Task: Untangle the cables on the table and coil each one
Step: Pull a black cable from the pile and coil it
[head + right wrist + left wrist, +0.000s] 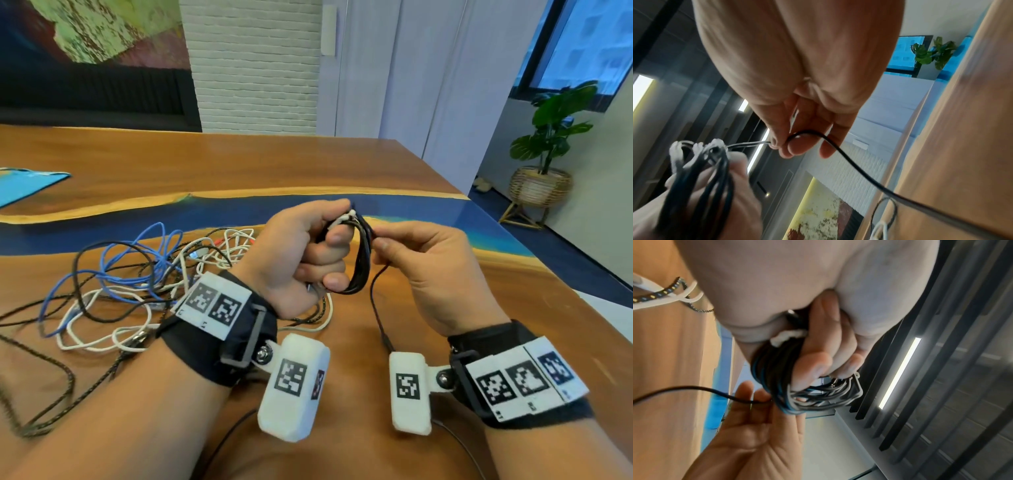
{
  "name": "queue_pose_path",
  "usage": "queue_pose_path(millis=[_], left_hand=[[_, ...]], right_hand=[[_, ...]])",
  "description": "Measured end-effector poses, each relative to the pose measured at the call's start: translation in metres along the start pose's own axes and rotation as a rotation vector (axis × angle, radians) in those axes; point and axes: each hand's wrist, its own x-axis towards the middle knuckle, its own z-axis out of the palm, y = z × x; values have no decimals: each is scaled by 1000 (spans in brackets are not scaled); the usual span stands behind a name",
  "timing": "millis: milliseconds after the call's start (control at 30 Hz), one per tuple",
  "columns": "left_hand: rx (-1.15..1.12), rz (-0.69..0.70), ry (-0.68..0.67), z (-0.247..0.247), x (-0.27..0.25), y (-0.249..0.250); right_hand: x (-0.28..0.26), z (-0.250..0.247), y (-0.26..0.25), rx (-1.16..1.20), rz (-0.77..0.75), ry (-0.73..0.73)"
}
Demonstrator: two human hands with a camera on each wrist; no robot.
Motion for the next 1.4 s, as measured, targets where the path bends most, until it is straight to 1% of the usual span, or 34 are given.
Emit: queue_pose_path(millis=[133,333,400,467,600,733,833,933,1100,1200,1400], left_hand=[[-22,14,56,3,4,-7],[59,58,245,-5,15,-12],[83,61,287,-8,15,-12],[111,58,315,-10,16,-12],[192,67,376,-13,17,-12],[298,61,376,-9,19,-17],[332,62,357,-5,20,-20],[259,53,333,-5,19,-18],[165,46,284,-8,15,-15],[232,68,246,-7,13,-15],[296,42,243,-5,15,-17]], right_hand=[[-5,18,10,129,127,-3],[-8,26,18,282,337,-50],[-9,27,15,315,358,-55],[-10,28,13,325,344,-47],[-11,28,9,254,310,-41],[-10,31,8,183,291,1],[-8,27,6,276,306,-3],[-7,23,3,371,311,-32],[-6,21,1,375,288,-72],[-5,17,2,382,291,-102],[-5,9,3,337,311,-193]])
